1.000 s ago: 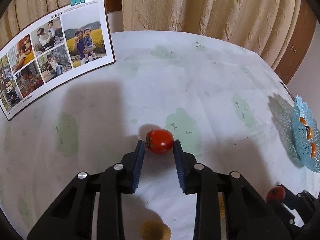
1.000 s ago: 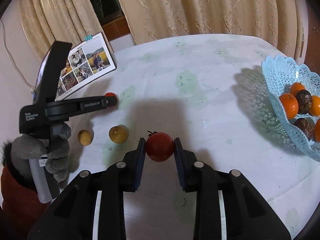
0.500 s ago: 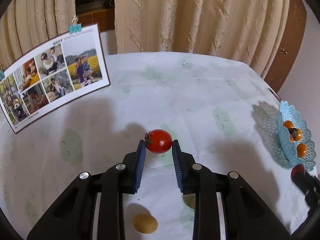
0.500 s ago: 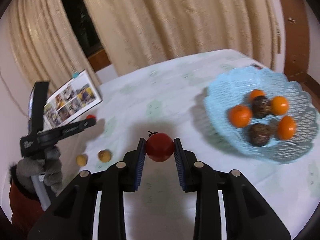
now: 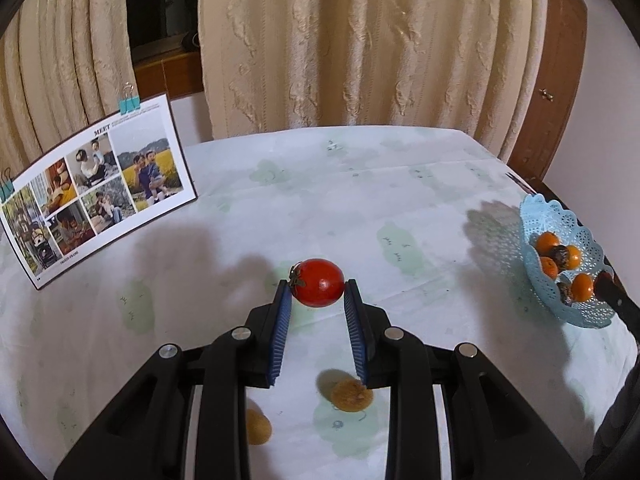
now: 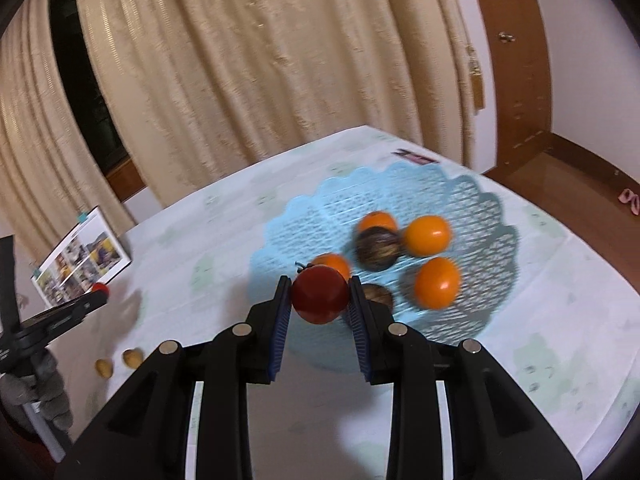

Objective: Organize fruits
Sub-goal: 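Carry the red tomato into the blue basket and open the right tool, then carry the red tomato into the blue basket and open the left tool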

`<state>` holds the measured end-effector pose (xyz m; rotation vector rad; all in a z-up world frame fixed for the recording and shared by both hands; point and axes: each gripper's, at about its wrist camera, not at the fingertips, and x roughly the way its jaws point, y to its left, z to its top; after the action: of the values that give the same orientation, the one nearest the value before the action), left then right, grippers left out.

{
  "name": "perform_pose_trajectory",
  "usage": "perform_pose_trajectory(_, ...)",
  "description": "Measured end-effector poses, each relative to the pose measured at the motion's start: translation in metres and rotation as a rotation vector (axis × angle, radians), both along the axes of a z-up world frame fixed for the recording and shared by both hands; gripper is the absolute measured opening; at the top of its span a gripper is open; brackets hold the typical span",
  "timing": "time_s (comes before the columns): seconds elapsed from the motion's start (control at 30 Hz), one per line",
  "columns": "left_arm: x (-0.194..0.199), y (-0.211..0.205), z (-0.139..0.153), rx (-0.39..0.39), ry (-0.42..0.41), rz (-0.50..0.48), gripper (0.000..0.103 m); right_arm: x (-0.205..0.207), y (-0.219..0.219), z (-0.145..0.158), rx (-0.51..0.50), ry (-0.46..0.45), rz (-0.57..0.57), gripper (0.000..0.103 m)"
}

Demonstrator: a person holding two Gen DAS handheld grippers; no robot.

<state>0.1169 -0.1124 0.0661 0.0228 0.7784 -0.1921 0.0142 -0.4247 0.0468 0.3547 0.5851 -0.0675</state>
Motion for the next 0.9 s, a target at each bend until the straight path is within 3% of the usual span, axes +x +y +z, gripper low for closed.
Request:
perform_pose_trajectory(0.13, -0.004, -0.008, 0.002, 0.009, -0.008, -0.011, 0.028, -0.002, -0.010, -0.002, -0.011, -0.006, -0.036, 0.033)
perform_pose_trajectory(0.2, -0.005, -0.011, 0.003, 0.010, -0.009, -0.016, 0.028, -0.005, -0.016, -0.004, 0.001, -0.015, -0.059, 0.047)
perform_pose_trajectory(0.47, -0.011, -0.032, 0.007, 0.027, -0.017, -0.049, 0.028, -0.023, -0.035, -0.011, -0.050, -0.059, -0.189, 0.047)
perform_pose_trajectory(0.57, -0.014, -0.045, 0.010, 0.033, -0.023, -0.077, 0.028, -0.036, -0.045, -0.010, -0.076, -0.096, -0.274, 0.053)
perform_pose_trajectory(0.9, -0.028, -0.120, 0.016, 0.029, -0.024, -0.246, 0.028, -0.057, -0.066, -0.015, -0.069, -0.168, -0.411, 0.060)
